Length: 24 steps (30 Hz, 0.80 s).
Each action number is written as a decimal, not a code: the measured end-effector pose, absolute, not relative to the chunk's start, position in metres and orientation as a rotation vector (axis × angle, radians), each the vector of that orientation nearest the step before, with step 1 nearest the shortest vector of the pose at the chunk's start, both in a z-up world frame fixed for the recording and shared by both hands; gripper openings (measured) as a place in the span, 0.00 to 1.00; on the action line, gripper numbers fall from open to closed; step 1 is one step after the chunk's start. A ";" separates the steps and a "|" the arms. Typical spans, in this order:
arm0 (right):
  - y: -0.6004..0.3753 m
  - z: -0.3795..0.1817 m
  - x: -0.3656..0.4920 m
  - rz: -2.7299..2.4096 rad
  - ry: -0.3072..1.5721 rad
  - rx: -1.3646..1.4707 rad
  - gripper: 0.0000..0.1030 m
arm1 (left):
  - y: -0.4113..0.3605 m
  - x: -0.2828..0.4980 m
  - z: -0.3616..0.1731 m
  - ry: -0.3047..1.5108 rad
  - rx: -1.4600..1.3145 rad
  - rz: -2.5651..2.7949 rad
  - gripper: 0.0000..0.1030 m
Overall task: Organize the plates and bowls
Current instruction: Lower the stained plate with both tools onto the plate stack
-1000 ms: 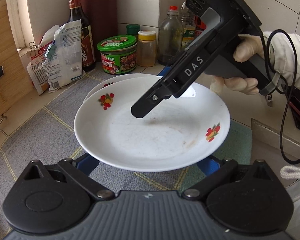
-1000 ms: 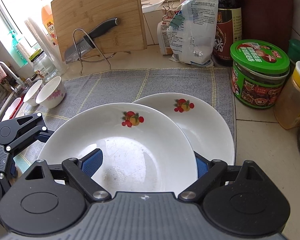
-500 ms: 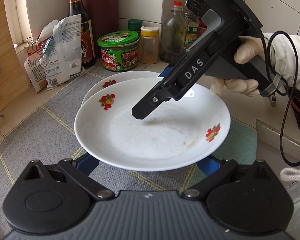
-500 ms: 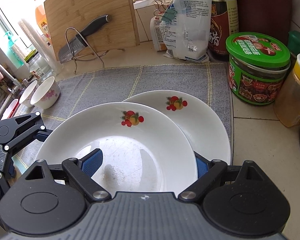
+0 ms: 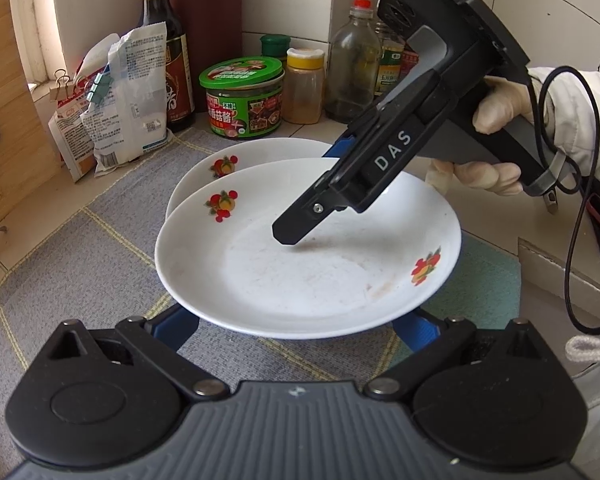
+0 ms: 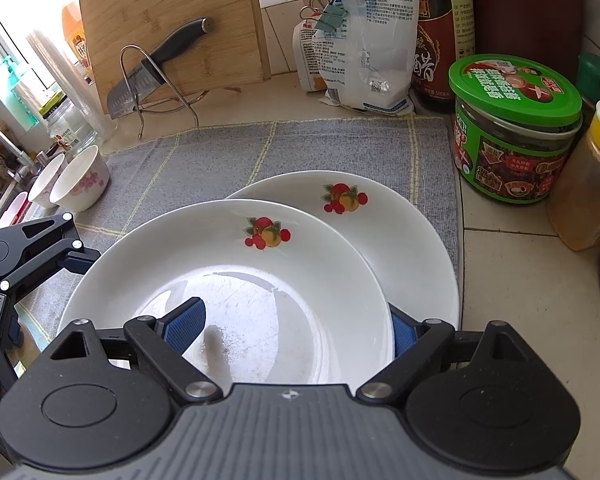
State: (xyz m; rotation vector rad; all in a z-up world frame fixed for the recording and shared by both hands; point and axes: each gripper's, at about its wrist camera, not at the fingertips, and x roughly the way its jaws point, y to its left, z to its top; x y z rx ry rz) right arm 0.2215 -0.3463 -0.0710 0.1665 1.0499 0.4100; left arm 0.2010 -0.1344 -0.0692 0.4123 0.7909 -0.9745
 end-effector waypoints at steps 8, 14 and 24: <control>-0.348 -0.071 0.220 0.399 1.053 0.166 0.92 | -0.136 0.202 -0.070 0.783 0.417 -0.969 0.99; -0.348 -0.069 0.219 0.393 1.059 0.161 0.92 | -0.135 0.202 -0.072 0.780 0.421 -0.972 0.99; -0.347 -0.066 0.217 0.364 1.079 0.148 0.95 | -0.136 0.204 -0.075 0.773 0.433 -0.980 0.99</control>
